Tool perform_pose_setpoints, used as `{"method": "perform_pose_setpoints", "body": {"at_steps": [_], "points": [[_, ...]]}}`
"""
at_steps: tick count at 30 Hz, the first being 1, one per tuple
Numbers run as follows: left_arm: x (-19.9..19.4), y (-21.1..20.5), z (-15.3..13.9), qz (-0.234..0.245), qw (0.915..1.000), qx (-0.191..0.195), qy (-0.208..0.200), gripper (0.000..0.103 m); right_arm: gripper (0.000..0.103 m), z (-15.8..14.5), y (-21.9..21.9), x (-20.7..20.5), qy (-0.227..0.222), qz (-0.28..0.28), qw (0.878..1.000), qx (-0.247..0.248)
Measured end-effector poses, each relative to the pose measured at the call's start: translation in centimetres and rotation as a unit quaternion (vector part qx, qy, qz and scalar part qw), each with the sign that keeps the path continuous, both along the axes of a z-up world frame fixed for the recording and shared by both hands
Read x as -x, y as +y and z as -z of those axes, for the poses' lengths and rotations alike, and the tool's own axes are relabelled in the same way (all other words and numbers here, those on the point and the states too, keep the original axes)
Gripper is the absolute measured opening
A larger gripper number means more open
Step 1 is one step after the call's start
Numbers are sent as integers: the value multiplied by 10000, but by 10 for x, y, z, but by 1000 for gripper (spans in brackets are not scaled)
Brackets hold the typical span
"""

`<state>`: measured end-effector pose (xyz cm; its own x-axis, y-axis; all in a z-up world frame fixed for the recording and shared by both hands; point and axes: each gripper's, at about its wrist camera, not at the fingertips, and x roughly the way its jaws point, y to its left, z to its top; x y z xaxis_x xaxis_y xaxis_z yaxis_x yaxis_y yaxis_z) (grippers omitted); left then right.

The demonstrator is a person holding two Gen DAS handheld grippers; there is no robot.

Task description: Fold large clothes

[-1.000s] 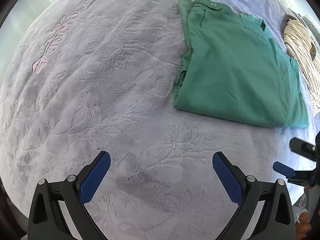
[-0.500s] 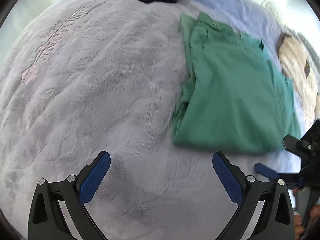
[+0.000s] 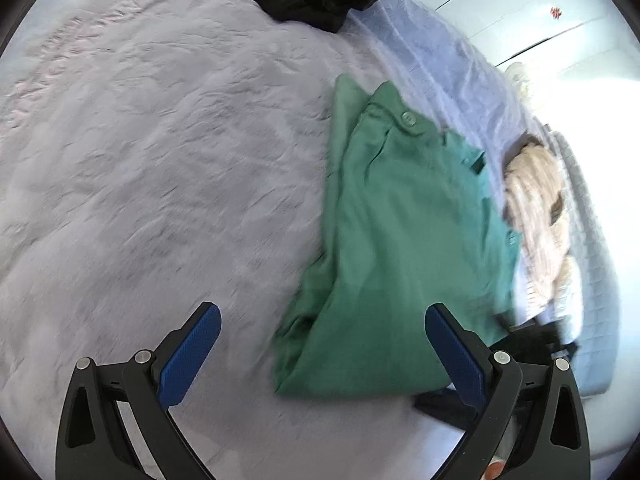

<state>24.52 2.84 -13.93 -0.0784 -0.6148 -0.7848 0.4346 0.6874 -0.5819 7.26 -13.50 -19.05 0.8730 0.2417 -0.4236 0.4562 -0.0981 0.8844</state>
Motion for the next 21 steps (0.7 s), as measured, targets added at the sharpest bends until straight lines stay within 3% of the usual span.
{"method": "perform_pose_setpoints", "body": {"at_steps": [2,3,5,8,11,14,17,21], "points": [[-9,-8,4,-43,9997,165,183,102,21,11,0,3,171,-9,9991,-393],[-12,-11,6,-57,9994,218,266,102,10,17,0,6,179,27,9980,-607],[-17,-19,11,-28,9977,386,550,102,8,15,-3,9,45,44,9982,-591],[-26,-36,17,133,9922,744,991,102,8,-19,-12,3,-192,-250,9994,148],[-30,-59,21,433,9816,1233,1394,102,8,-51,-18,2,-340,-507,9952,762],[-26,-88,28,758,9719,1442,1697,102,8,-62,-18,3,-316,-685,9933,871],[-12,-115,36,985,9764,1071,1598,102,8,-52,-13,12,-205,-856,9936,707],[1,-129,43,1033,9877,374,1113,78,12,-39,-3,24,165,-1377,9892,470]]}}
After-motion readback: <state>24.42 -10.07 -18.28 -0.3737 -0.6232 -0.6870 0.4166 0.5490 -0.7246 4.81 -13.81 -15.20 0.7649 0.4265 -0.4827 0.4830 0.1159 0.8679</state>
